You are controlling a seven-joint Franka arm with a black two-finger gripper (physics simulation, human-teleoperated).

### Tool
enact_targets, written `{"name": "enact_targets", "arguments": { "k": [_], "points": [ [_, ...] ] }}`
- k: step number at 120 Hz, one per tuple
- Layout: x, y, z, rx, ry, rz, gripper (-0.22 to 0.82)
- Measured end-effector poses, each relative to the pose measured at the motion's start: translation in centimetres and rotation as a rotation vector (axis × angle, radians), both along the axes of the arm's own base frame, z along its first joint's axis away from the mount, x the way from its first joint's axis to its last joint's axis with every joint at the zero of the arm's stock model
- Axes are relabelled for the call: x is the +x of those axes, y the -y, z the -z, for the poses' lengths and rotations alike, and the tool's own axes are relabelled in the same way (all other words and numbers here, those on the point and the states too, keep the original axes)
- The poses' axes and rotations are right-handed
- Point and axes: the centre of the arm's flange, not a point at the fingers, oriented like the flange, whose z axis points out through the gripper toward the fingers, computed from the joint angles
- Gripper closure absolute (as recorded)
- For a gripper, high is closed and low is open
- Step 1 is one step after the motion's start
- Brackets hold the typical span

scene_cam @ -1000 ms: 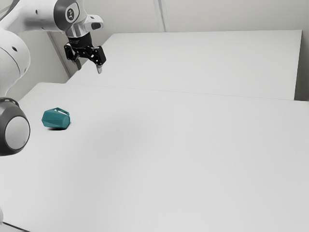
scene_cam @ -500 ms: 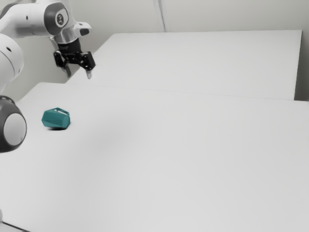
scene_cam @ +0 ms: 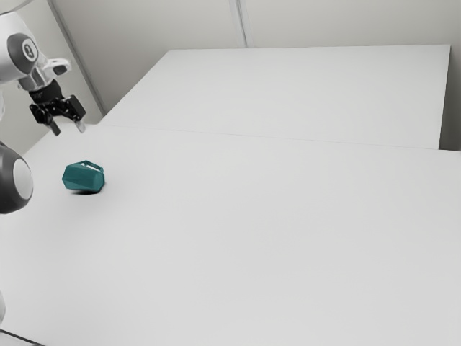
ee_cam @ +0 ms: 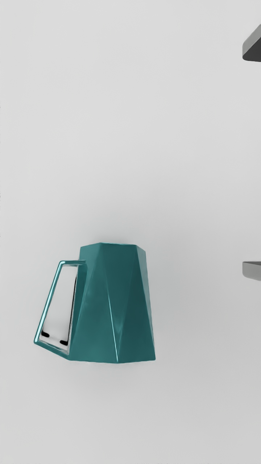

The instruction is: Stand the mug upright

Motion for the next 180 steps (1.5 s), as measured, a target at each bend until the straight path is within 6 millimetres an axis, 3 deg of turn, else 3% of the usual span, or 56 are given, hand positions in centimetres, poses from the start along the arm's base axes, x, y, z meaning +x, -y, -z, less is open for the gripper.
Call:
{"name": "enact_targets", "arguments": {
  "k": [24, 46, 87, 139, 158, 180],
  "points": [
    [0.0, -5.1, 3.3, -0.085, 0.065, 0.075, 0.0],
    [-0.2, -9.3, 7.9, -0.198, 0.148, 0.148, 0.0],
    [-2.3, -14.3, 12.2, -0.288, 0.256, 0.226, 0.0],
    [-4.3, -17.9, 14.6, -0.321, 0.347, 0.28, 0.0],
    [-4.4, -18.3, 16.4, -0.338, 0.361, 0.295, 0.0],
    [-4.3, -18.3, 16.9, -0.356, 0.391, 0.318, 0.0]
  ]
}}
